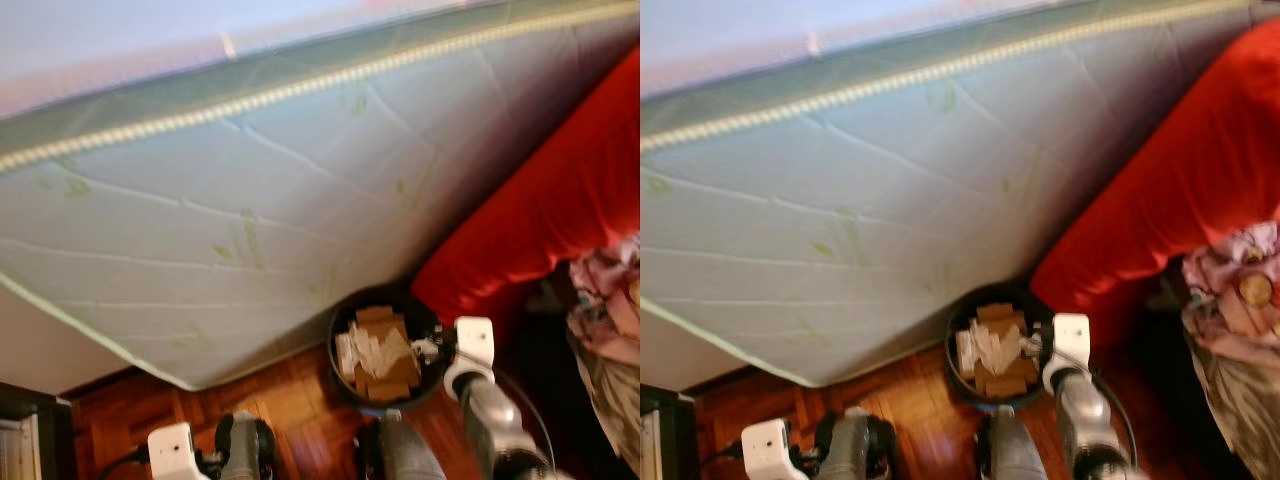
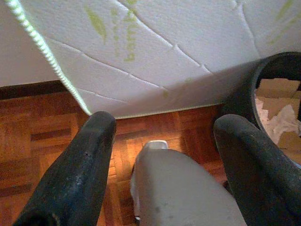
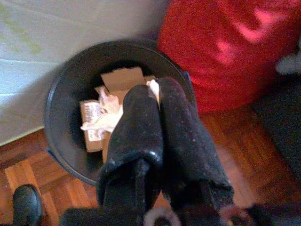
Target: Clean up the room
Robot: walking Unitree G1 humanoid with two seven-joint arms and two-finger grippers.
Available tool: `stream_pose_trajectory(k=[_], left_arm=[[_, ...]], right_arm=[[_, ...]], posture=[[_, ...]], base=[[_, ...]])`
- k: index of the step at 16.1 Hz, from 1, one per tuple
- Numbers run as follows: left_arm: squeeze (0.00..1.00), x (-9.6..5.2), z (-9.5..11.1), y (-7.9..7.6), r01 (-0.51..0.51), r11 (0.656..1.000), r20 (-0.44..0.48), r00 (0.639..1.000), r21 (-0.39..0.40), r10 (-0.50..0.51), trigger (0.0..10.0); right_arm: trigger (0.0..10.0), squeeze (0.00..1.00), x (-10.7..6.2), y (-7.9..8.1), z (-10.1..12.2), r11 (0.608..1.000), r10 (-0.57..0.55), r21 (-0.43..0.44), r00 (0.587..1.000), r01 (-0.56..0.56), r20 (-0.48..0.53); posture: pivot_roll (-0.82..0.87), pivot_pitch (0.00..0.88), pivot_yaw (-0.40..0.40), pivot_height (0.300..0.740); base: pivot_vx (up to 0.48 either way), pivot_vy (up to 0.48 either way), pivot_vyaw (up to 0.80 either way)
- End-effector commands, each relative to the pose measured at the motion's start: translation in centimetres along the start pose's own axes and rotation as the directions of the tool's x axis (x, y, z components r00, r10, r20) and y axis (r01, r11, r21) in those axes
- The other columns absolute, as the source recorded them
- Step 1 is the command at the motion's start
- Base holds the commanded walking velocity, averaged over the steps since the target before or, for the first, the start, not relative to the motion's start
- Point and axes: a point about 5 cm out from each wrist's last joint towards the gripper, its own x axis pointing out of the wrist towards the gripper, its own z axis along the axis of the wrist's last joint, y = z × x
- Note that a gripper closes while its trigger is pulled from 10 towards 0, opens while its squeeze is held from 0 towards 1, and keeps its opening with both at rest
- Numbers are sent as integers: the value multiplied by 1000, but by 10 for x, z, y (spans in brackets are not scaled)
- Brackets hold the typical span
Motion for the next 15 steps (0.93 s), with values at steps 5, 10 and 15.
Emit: stream_pose_trajectory(k=[5,10,15], left_arm=[[0,-32,9,-8,-2,1000,7,1000,-19,2,10000],[0,-54,23,-18,18,1000,11,1000,-25,-18,10000],[0,-64,32,-21,17,999,-9,1000,-28,-17,10000]], right_arm=[[10000,0,6,0,5,998,10,-55,997,-14,-73],[10000,0,11,7,17,997,23,-77,999,-26,-44],[10000,1000,16,9,34,998,9,-68,1000,-8,14]], posture=[[106,475,-51,655],[152,547,-37,655],[159,580,-38,655]], base=[[0,0,0],[0,0,0],[0,0,0]])
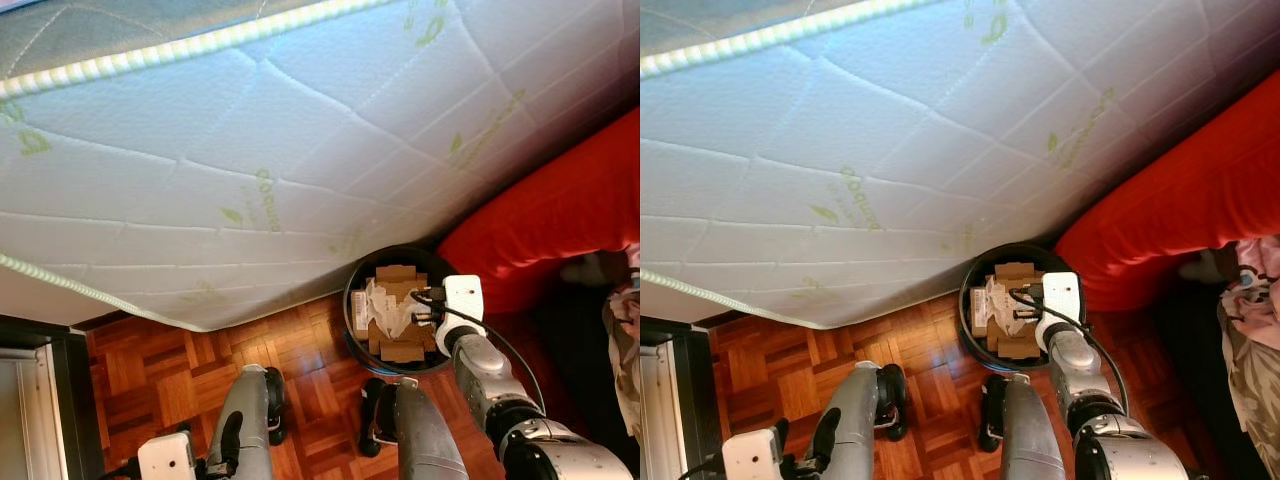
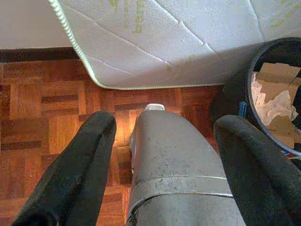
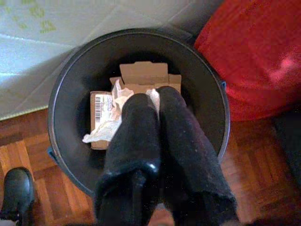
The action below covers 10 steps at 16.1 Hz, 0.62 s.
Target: Clean up the room
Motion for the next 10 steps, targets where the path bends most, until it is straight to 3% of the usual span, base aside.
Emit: stream_pose_trajectory(k=[1,4,10], left_arm=[[0,-10,-10,4,-22,1000,-67,998,7,22,10000],[0,-12,-9,5,-27,1000,-77,997,9,28,10000],[0,3,10,6,-2,998,-2,1000,70,3,10000]], right_arm=[[10000,1000,-4,-4,-13,1000,-22,10,999,22,-41],[10000,1000,-4,-7,-11,999,-38,5,999,38,-38],[10000,1000,-4,-8,-12,999,-32,5,999,33,-33]], posture=[[159,580,-38,655],[159,582,-38,655],[157,577,-37,655]], base=[[0,0,0],[0,0,0],[0,0,0]])
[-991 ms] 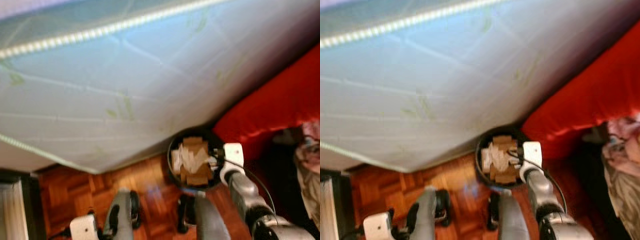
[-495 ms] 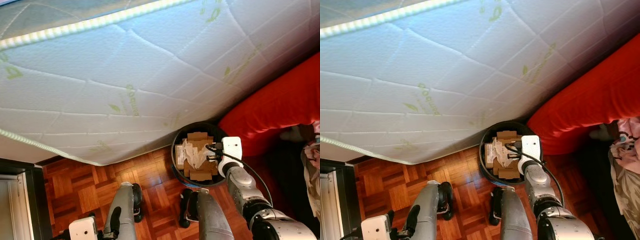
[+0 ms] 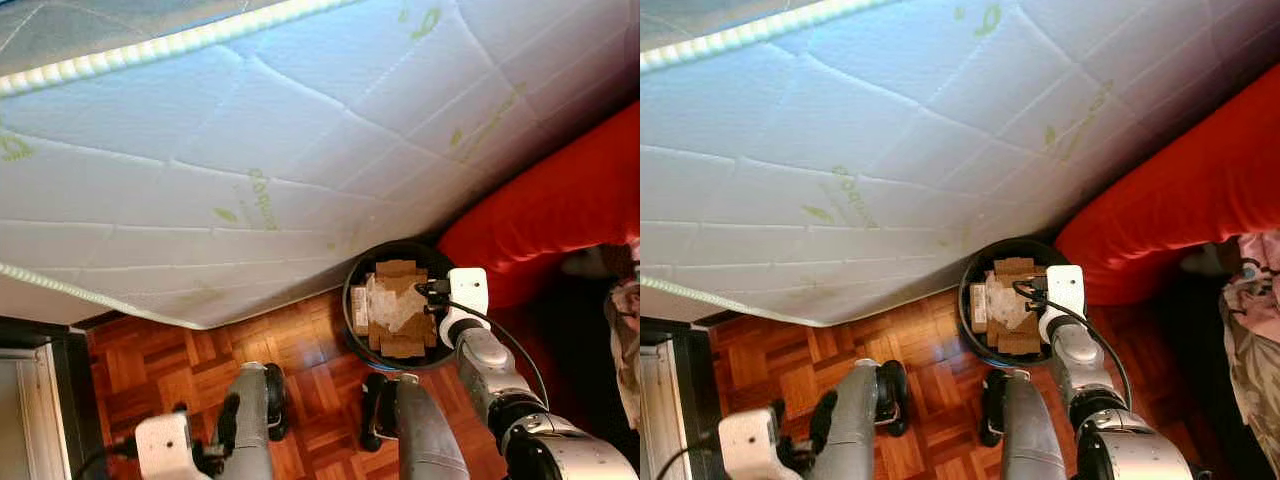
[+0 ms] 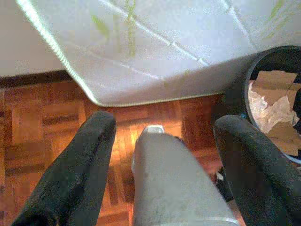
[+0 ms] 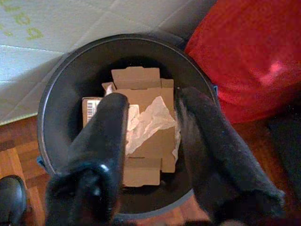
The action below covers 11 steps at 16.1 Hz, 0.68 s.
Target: Clean up the room
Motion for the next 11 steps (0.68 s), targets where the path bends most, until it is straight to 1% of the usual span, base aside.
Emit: stream_pose_trajectory(k=[1,2,3,4,5,6,7,8,9,10,11], left_arm=[[0,-7,-12,6,-24,1000,-67,997,10,25,10000],[0,-5,-13,6,-23,1000,-69,997,11,24,10000],[0,-1,-17,8,-23,1000,-78,997,13,24,10000],[0,3,-19,9,-23,1000,-80,997,16,24,10000],[0,6,-19,9,-19,1000,-76,997,18,20,10000],[0,16,-17,9,-7,1000,-69,998,22,9,10000],[0,24,-14,9,11,999,-55,998,33,-9,10000],[0,32,-14,10,15,999,-51,999,39,-13,10000],[0,39,-15,12,17,999,-51,999,42,-15,10000],[0,51,-19,14,21,999,-59,998,50,-18,10000],[0,56,-22,15,23,998,-64,998,52,-19,10000]], right_arm=[[10000,63,-7,-3,-21,1000,-5,7,998,5,-66],[10000,0,-7,-1,-22,1000,4,7,998,-3,-69],[10000,0,-8,0,-24,1000,13,22,998,-12,-67],[10000,0,-9,1,-24,997,42,73,998,-40,-36],[10000,0,-10,1,-23,994,54,101,999,-53,-8],[10000,0,-12,-3,-23,994,27,107,1000,-28,10],[10000,0,-16,-11,-27,988,-12,152,999,7,31],[10000,0,-19,-13,-31,987,-21,163,999,14,40],[10000,0,-21,-14,-35,985,-24,172,999,17,37],[10000,0,-28,-16,-49,983,-26,183,1000,23,14],[10000,0,-32,-16,-57,982,-26,187,1000,26,-3]], posture=[[153,574,-36,655],[150,568,-37,655],[139,545,-38,655],[135,519,-33,655],[134,504,-30,655],[129,464,-22,655],[123,447,-19,665],[109,408,-16,680],[97,383,-14,690],[81,328,-12,705],[78,319,-11,715]], base=[[0,0,0],[0,0,0],[0,0,0],[0,0,0],[0,0,0],[0,0,0],[0,0,0],[0,0,0],[0,0,0],[0,0,0],[0,0,0]])
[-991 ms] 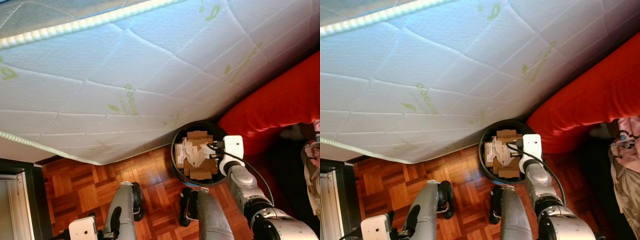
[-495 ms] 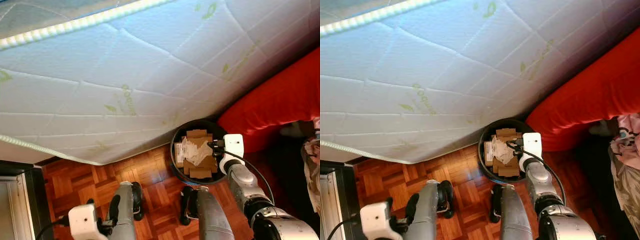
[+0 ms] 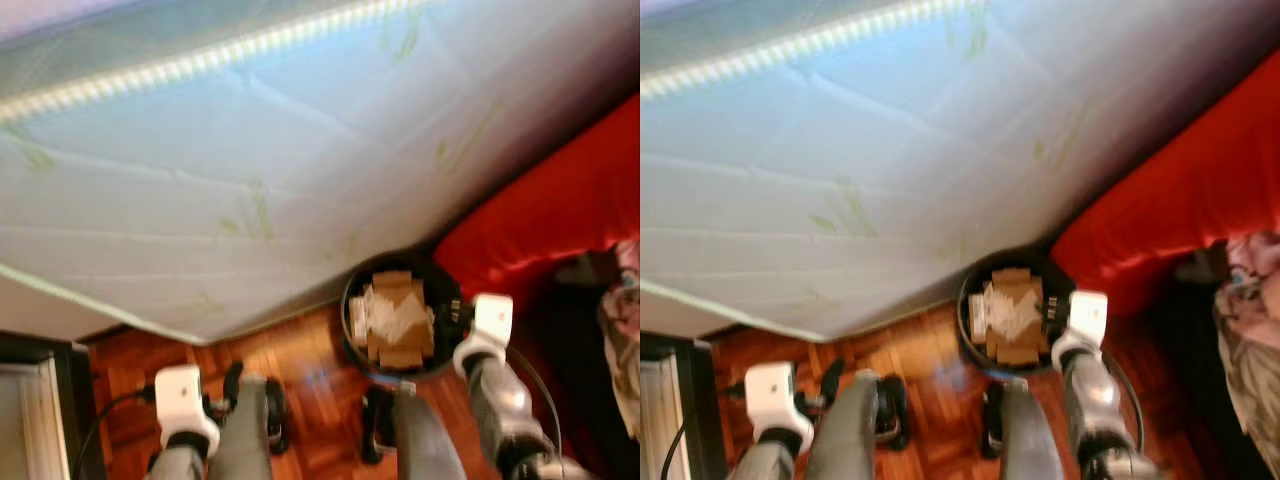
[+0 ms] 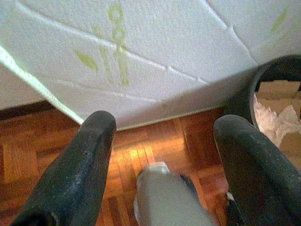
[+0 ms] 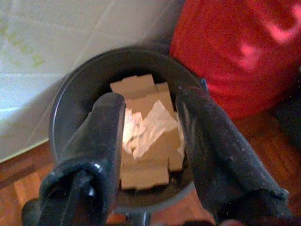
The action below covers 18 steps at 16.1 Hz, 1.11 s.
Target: Clean up the room
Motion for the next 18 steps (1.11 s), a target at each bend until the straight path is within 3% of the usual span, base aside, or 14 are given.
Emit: stream_pose_trajectory(k=[1,2,4,9,11,13,16,18], left_arm=[[0,-2,-21,6,-17,1000,-77,997,-3,17,10000],[0,-1,-24,6,-16,1000,-85,996,-2,16,10000],[0,8,-41,7,-13,1000,-159,987,6,13,10000],[0,12,-76,13,-23,1000,-334,942,16,27,10000],[0,8,-94,14,-31,999,-457,888,40,46,10000],[0,9,-97,14,-42,998,-493,868,38,55,10000],[0,16,-94,14,-35,999,-493,869,41,51,10000],[0,16,-96,12,-37,998,-499,865,41,52,10000]], right_arm=[[10000,0,-13,-6,-24,999,-26,23,997,28,-73],[10000,0,-16,-7,-29,999,-27,21,996,29,-84],[10000,0,-29,-9,-52,998,-47,37,987,54,-157],[10000,0,-39,-4,-74,996,-49,52,956,67,-290],[10000,0,-51,-7,-91,997,-58,23,924,71,-378],[10000,0,-56,-9,-98,997,-68,11,905,80,-420],[10000,0,-57,-10,-99,995,-83,15,895,100,-437],[10000,0,-66,-13,-109,993,-96,17,873,118,-478]], posture=[[67,272,-7,730],[67,272,-7,735],[47,187,6,740],[23,108,2,740],[24,44,-11,740],[19,5,-2,740],[0,0,12,740],[-15,0,17,740]], base=[[0,0,0],[0,0,0],[0,0,0],[0,0,0],[0,0,0],[0,0,0],[0,0,0],[0,0,0]])
